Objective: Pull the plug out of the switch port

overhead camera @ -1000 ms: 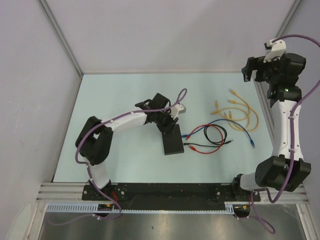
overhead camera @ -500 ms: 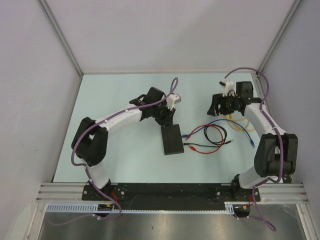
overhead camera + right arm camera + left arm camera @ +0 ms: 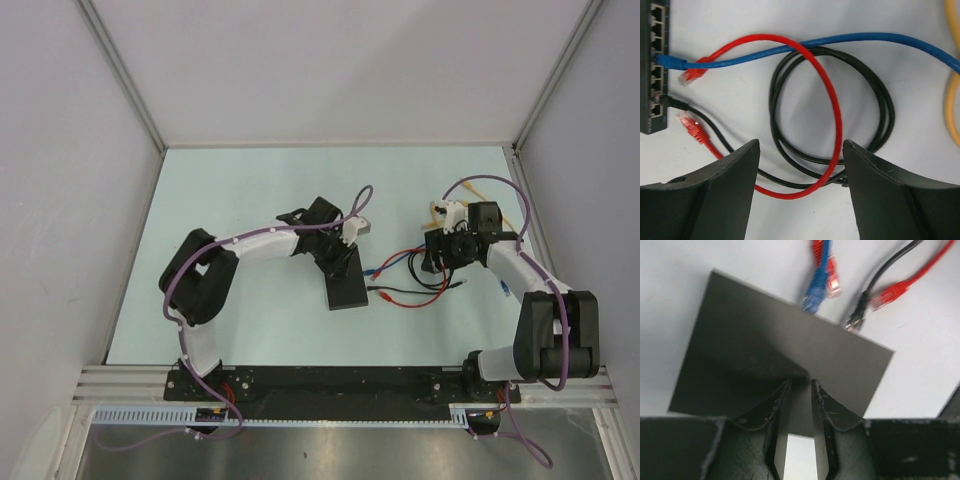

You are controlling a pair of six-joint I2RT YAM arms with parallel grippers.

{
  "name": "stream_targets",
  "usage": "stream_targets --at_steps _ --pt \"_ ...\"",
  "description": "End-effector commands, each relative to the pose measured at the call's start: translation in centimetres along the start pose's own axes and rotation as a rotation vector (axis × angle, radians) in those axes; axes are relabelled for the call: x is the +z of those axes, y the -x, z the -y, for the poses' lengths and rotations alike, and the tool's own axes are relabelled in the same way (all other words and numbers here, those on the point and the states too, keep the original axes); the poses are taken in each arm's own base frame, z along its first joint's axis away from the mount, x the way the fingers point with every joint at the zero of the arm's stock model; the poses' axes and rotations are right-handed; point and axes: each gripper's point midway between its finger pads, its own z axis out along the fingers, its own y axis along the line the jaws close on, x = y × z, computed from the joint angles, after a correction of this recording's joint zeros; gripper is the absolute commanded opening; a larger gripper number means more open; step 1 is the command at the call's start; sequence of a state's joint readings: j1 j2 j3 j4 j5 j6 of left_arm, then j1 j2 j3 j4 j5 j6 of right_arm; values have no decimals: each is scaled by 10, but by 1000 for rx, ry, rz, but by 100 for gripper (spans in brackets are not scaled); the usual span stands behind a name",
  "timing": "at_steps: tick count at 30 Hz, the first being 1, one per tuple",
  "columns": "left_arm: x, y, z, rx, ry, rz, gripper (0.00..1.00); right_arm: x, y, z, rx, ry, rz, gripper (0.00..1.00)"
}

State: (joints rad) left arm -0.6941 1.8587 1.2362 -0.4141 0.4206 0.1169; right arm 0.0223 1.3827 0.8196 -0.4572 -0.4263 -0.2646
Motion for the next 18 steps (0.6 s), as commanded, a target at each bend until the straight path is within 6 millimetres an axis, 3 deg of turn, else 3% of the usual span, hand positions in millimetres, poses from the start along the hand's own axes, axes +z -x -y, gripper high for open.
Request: stream_targets --at_steps 1,6,11,18 --pt "3 10 -7 36 23 9 29 -4 19 16 -49 -68 83 72" --pt "3 9 -5 37 17 15 29 0 18 27 -40 -83 84 73" --pt "3 7 -6 39 21 12 30 12 7 31 -15 -77 39 69" --pt "2 7 -7 45 28 12 29 22 6 37 -1 -88 35 59"
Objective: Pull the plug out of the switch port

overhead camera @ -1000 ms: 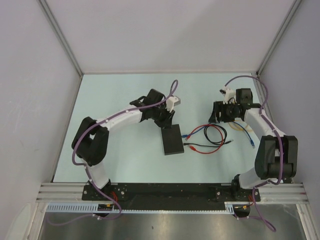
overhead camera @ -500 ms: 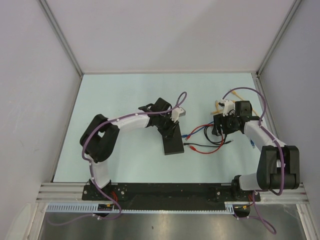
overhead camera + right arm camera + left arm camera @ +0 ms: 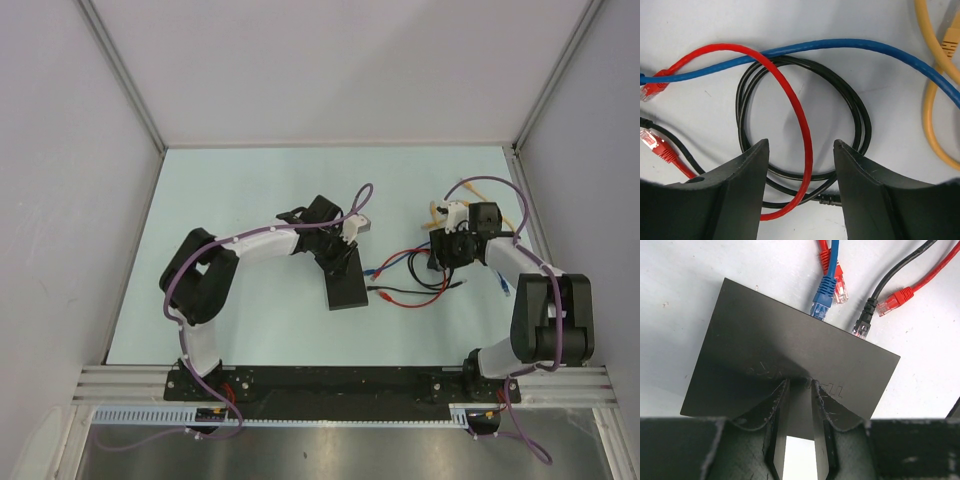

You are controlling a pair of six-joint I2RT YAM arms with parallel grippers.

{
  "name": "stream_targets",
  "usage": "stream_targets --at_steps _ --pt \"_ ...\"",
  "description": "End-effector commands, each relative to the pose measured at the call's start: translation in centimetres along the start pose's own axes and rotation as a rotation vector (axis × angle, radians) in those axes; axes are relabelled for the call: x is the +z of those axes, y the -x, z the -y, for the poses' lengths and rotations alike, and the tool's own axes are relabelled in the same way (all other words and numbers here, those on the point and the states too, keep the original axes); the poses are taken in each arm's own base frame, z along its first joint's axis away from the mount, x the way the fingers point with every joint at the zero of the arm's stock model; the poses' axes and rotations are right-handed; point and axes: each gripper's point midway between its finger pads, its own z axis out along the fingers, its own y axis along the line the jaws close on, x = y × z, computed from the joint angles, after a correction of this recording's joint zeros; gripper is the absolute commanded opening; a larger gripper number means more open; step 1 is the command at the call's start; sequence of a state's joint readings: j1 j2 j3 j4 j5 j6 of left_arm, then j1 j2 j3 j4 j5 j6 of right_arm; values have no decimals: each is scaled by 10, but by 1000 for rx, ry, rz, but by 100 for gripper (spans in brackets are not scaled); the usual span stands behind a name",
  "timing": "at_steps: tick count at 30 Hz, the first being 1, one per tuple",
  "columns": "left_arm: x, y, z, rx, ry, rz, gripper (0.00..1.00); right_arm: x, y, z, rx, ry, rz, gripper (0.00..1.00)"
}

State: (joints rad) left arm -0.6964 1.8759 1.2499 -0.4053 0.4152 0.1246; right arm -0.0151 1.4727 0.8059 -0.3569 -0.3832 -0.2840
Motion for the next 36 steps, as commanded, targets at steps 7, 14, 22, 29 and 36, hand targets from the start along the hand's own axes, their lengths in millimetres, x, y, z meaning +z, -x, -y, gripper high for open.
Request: stream_targets --at_steps 7,14,22,29,36 --pt "-2 5 -5 36 23 10 30 7 13 -10 -52 17 39 41" --pt "0 9 -4 30 13 11 30 4 23 -9 -73 -1 77 12" --pt "-1 7 -6 29 35 4 30 -31 70 16 -74 -45 251 0" --pt "-1 7 -2 56 49 -2 30 -93 120 -7 -13 158 476 0" --pt "-1 3 2 50 44 -1 30 -131 146 -8 -28 171 544 0"
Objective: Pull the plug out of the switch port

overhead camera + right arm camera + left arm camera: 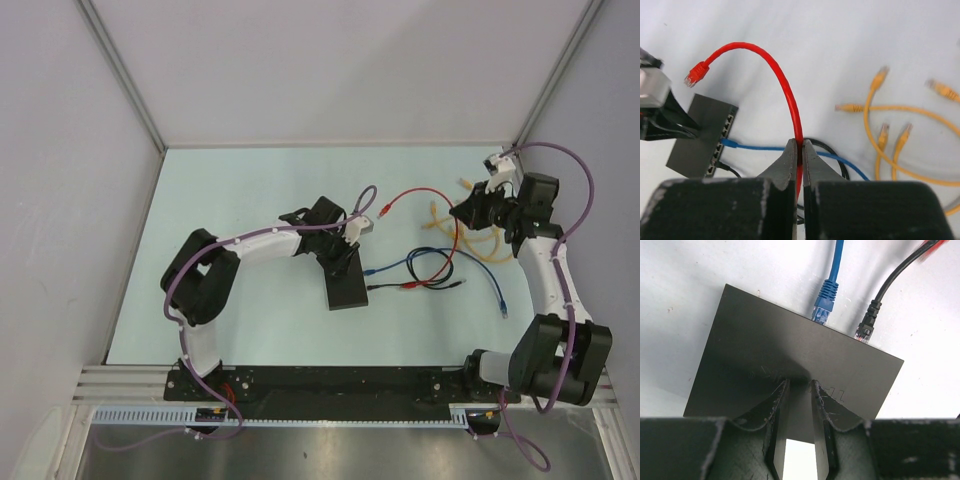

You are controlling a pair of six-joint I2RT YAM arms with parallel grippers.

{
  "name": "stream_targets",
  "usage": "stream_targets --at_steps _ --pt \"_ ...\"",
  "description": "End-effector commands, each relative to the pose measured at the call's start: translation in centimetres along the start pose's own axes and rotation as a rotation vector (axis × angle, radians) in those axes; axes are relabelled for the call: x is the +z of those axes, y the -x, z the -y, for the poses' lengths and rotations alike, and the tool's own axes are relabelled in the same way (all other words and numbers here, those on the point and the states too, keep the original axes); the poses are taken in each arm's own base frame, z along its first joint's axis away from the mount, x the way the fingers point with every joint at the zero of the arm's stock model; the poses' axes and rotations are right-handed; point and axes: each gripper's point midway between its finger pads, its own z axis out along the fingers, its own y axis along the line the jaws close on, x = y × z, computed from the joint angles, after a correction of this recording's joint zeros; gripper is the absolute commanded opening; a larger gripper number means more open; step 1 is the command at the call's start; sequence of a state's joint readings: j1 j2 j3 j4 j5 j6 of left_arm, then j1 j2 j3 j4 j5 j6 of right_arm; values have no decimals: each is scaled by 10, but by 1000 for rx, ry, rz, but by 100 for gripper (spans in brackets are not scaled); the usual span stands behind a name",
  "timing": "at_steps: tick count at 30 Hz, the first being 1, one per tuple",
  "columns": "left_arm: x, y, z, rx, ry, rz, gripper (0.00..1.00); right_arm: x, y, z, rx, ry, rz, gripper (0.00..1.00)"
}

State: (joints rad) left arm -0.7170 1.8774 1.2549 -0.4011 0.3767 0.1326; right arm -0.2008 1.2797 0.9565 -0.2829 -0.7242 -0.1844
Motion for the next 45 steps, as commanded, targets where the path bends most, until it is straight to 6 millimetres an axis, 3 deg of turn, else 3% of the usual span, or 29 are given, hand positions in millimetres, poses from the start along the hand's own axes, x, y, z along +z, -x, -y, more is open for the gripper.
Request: stream_targets --at_steps 1,9,13,18,22,23,24,25,26,27,31,36,42,45 --pt "-3 0 2 22 14 -3 30 -18 43 -7 -4 52 95 0" --pt "-5 1 4 21 8 3 30 -41 90 16 22 75 157 0" --pt "-4 1 5 24 5 4 30 -37 94 29 13 70 115 0" --pt "-6 3 7 43 12 8 30 -30 87 70 -8 -96 57 0" --pt "-6 2 8 54 19 5 30 -33 86 63 -110 -42 1 0" --pt "-5 0 9 54 18 2 30 -34 67 50 -69 12 -78 0" --pt "-5 1 9 57 17 5 30 -29 55 46 -152 59 -131 0" --pt "-4 0 9 57 14 2 30 -31 54 41 -193 84 -164 0" --pt "-3 0 9 55 12 1 30 -39 31 25 -154 140 -264 0" --pt "-3 1 9 57 12 2 30 -35 20 20 -253 200 -317 0" --pt "1 -2 10 49 -1 -5 30 -58 -6 -10 -240 369 -463 0" --pt "8 0 9 51 -3 -8 30 -61 -11 -3 -257 361 -478 0" --pt "7 -6 9 77 8 -21 30 -52 -45 3 -261 409 -595 0" --pt "6 -8 9 94 16 -24 30 -57 -77 -4 -322 455 -715 0"
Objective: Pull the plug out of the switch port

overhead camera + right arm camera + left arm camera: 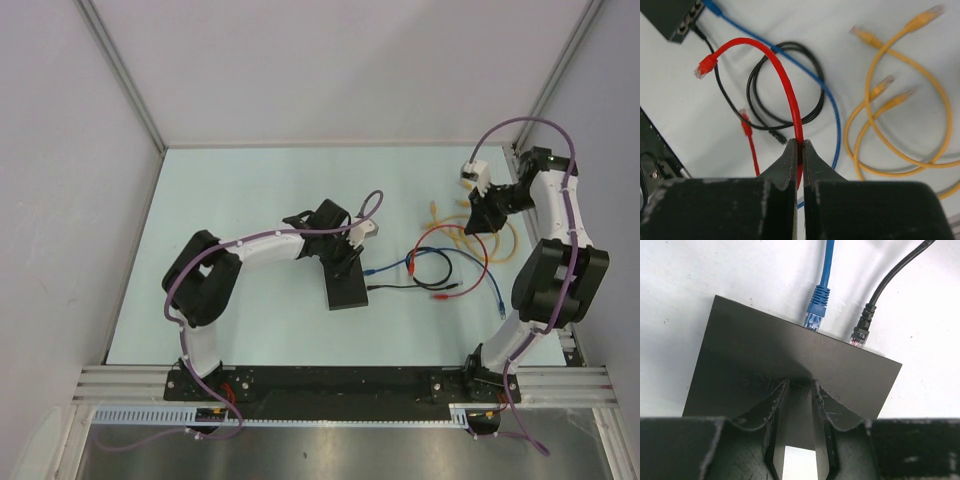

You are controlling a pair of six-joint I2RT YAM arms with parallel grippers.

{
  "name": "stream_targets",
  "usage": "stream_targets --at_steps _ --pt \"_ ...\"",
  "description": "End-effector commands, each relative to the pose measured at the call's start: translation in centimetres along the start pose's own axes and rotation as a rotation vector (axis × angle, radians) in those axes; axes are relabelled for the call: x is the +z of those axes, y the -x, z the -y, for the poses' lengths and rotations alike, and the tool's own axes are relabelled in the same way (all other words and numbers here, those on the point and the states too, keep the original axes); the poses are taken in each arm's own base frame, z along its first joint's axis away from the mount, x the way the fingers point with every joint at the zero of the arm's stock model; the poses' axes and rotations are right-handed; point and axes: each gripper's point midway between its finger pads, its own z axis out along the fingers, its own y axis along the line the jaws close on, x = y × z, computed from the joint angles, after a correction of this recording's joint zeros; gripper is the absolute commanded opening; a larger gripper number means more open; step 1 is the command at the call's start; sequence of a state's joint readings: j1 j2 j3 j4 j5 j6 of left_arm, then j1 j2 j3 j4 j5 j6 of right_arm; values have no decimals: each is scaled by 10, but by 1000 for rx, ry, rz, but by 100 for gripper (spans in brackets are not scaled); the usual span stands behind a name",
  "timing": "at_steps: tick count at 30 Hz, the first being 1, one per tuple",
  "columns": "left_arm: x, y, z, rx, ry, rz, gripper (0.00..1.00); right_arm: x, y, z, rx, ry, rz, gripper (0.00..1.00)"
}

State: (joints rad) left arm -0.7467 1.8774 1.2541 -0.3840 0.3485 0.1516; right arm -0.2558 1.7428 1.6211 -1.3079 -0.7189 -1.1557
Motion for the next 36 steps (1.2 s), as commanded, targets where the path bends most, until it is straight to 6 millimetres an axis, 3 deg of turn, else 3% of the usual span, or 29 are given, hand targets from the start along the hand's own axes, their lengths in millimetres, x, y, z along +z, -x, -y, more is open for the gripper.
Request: stream_targets --at_steps 1,5,7,10,11,15,19,27,31,32,33,35,36 --pt "2 -12 5 49 2 -28 30 13 -55 -67 36 225 -245 0" --pt "8 -12 3 53 2 -35 30 22 -47 -93 82 292 -170 0" --pt "9 -8 2 53 3 -29 30 25 -36 -93 109 302 -121 0" --pt "8 -7 1 52 5 -30 30 13 -2 -82 131 268 26 0" --pt "8 -8 0 48 5 -31 30 4 15 -73 112 238 77 0" --pt "8 -12 -4 37 8 -37 30 -17 47 -44 159 187 205 0" --pt "8 -10 -7 44 18 -37 30 -34 63 -13 229 156 317 0" --pt "7 -14 -9 73 31 -57 30 -39 49 79 532 4 408 0" --pt "6 -17 -8 72 21 -73 30 -41 56 107 505 -86 395 0" --pt "7 -19 -8 70 20 -78 31 -49 63 115 479 -117 406 0" --pt "7 -19 -8 70 21 -79 31 -48 55 126 502 -143 390 0" --pt "6 -20 -5 77 8 -82 30 -53 52 146 542 -209 408 13" --pt "6 -20 -5 78 8 -84 30 -52 41 162 562 -270 387 36"
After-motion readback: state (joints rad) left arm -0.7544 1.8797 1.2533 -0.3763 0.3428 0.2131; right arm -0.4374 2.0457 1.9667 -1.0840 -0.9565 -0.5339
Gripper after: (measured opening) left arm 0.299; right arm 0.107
